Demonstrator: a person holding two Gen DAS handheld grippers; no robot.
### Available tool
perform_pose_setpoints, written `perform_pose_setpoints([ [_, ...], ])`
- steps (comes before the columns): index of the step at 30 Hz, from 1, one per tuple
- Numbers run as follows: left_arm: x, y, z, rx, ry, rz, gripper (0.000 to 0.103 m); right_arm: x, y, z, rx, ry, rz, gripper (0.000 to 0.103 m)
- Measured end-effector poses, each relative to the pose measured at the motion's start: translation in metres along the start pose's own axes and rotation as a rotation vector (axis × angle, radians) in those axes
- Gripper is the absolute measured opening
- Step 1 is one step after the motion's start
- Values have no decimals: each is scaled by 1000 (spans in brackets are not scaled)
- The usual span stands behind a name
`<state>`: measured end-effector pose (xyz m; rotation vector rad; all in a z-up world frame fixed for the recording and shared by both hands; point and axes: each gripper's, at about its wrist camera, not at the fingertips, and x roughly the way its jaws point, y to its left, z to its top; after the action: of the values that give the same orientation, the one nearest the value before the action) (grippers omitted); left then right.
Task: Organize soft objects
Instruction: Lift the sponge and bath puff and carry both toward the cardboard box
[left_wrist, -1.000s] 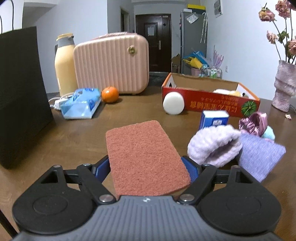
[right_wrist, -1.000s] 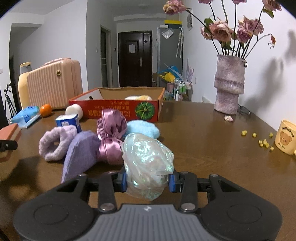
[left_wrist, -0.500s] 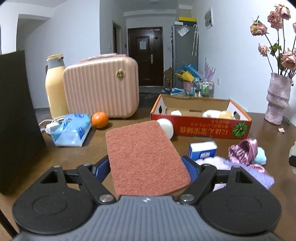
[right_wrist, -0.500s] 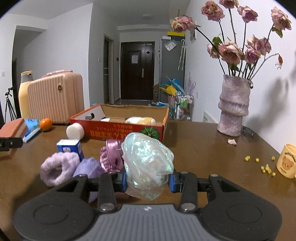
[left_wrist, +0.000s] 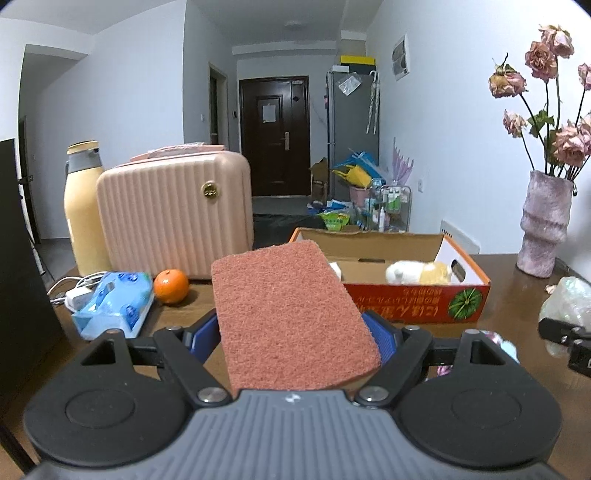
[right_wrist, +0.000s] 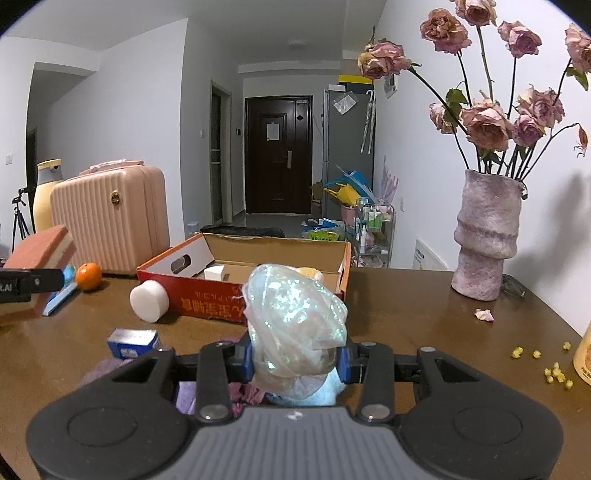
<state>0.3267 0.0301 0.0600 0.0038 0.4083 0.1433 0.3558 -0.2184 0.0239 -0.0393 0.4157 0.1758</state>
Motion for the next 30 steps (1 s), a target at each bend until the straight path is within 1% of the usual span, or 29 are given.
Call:
perform_pose_setpoints([
  [8, 27, -9, 12, -13, -6, -23, 82, 25, -2, 16, 8, -10, 9, 39],
  [17, 58, -16, 28, -41, -8, -20, 82, 58, 4, 38, 3, -32, 46, 39],
  [22, 72, -20, 40, -56, -33, -17, 82, 78, 4, 51, 13, -37, 57, 39],
  [30, 101, -30, 56, -64, -43, -22, 82, 113, 2, 69, 38, -34, 73, 39],
])
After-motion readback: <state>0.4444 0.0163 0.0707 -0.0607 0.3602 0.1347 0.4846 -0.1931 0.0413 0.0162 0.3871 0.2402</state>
